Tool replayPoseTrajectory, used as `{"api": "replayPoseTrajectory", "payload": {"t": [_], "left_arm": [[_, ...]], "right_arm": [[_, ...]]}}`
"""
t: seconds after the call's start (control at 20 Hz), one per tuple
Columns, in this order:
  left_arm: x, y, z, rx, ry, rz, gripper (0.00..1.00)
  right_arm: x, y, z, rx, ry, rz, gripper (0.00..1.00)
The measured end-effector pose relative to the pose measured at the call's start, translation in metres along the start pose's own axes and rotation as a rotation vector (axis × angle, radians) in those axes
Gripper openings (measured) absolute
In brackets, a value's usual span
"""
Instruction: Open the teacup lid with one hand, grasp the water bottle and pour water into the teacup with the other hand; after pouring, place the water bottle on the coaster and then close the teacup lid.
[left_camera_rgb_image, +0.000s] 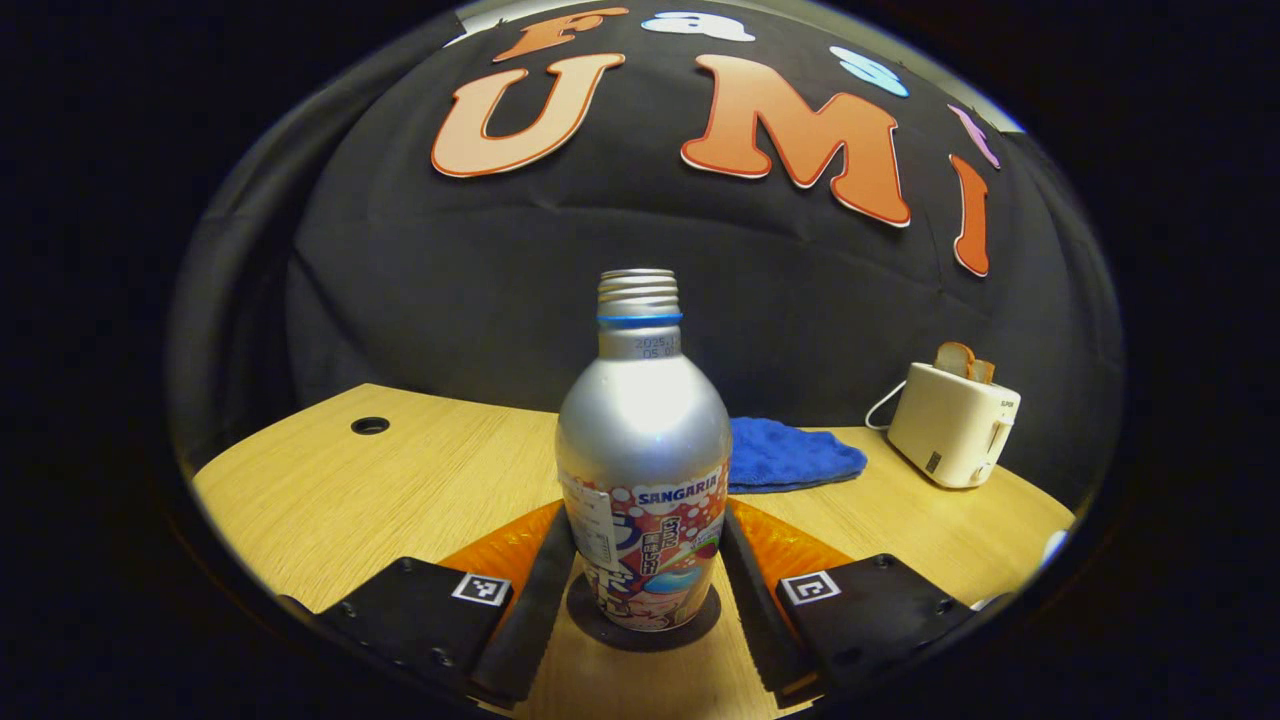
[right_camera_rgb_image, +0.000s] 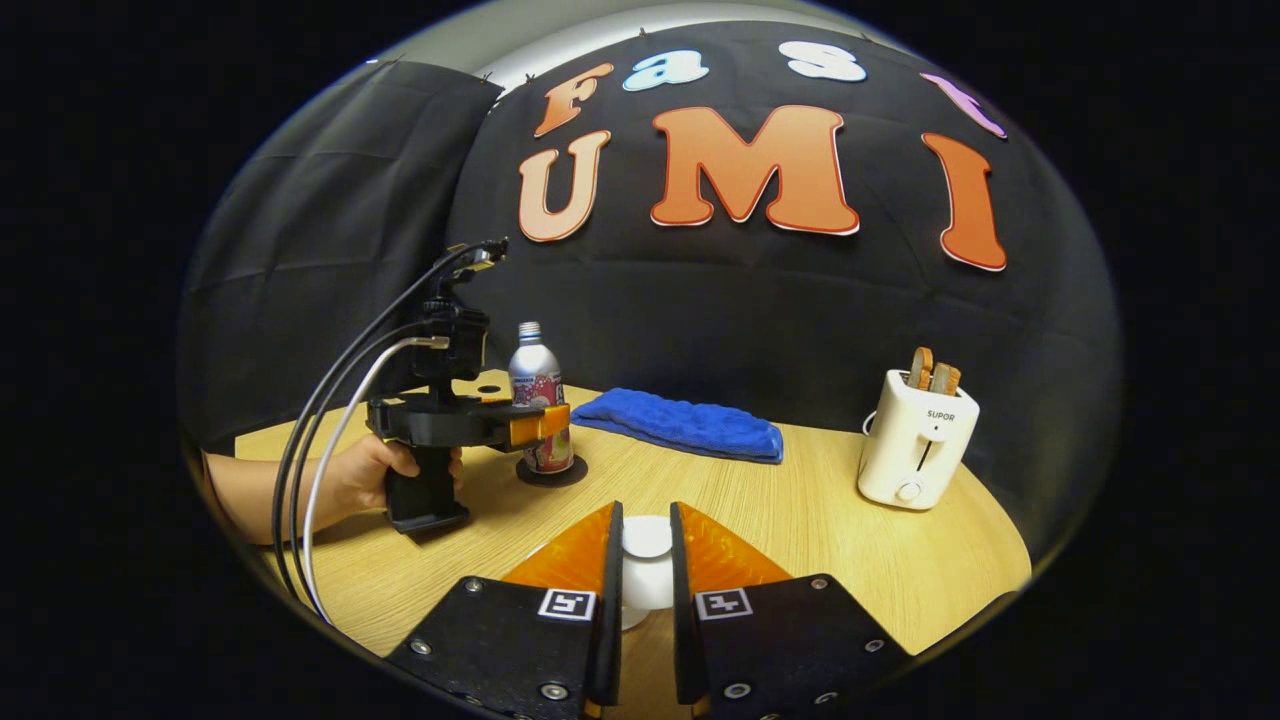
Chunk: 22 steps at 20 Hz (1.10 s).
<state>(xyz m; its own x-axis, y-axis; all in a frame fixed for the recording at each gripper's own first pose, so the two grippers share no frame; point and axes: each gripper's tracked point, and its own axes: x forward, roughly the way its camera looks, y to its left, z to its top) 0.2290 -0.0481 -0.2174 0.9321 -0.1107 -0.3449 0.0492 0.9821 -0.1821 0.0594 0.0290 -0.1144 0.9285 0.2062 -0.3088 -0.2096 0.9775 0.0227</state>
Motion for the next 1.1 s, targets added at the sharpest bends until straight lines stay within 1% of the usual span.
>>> {"api": "replayPoseTrajectory", "payload": {"t": [0.2, 0.25, 0.3, 0.35, 0.4, 0.5, 0.6, 0.75, 0.85, 0.9, 1.0, 1.1], "left_arm": [[0.004, -0.005, -0.001, 0.006, -0.002, -0.012, 0.83], [0.005, -0.007, -0.001, 0.012, -0.008, -0.016, 0.82], [0.003, -0.010, -0.005, 0.014, 0.007, -0.026, 0.86], [-0.001, -0.013, -0.008, 0.021, 0.012, -0.035, 0.84], [-0.003, -0.015, -0.010, 0.040, 0.022, -0.039, 0.88], [-0.009, -0.020, -0.011, 0.076, 0.020, -0.050, 0.91], [-0.014, -0.021, -0.010, 0.091, 0.015, -0.049, 0.99], [-0.024, -0.017, -0.009, 0.075, 0.019, -0.033, 0.99], [-0.034, -0.017, -0.009, 0.064, 0.014, -0.038, 0.99], [-0.039, -0.019, -0.007, 0.070, 0.009, -0.053, 0.98], [-0.051, -0.016, -0.008, 0.097, 0.007, -0.053, 0.98], [-0.064, -0.013, -0.005, 0.100, -0.002, -0.051, 0.98]], "right_arm": [[0.006, 0.007, -0.006, 0.005, 0.008, 0.015, 0.22], [0.008, 0.009, -0.008, 0.006, 0.009, 0.018, 0.22], [0.009, 0.011, -0.010, 0.005, 0.013, 0.024, 0.22], [0.010, 0.014, -0.012, 0.007, 0.015, 0.029, 0.22], [0.011, 0.016, -0.013, 0.011, 0.016, 0.035, 0.22], [0.014, 0.019, -0.015, 0.011, 0.015, 0.042, 0.22], [0.018, 0.023, -0.019, 0.017, 0.021, 0.046, 0.22], [0.021, 0.028, -0.023, 0.025, 0.026, 0.055, 0.22], [0.022, 0.032, -0.024, 0.020, 0.025, 0.058, 0.22], [0.024, 0.032, -0.026, 0.015, 0.030, 0.058, 0.22], [0.024, 0.034, -0.033, 0.010, 0.039, 0.059, 0.22], [0.025, 0.036, -0.037, 0.006, 0.042, 0.056, 0.22]]}}
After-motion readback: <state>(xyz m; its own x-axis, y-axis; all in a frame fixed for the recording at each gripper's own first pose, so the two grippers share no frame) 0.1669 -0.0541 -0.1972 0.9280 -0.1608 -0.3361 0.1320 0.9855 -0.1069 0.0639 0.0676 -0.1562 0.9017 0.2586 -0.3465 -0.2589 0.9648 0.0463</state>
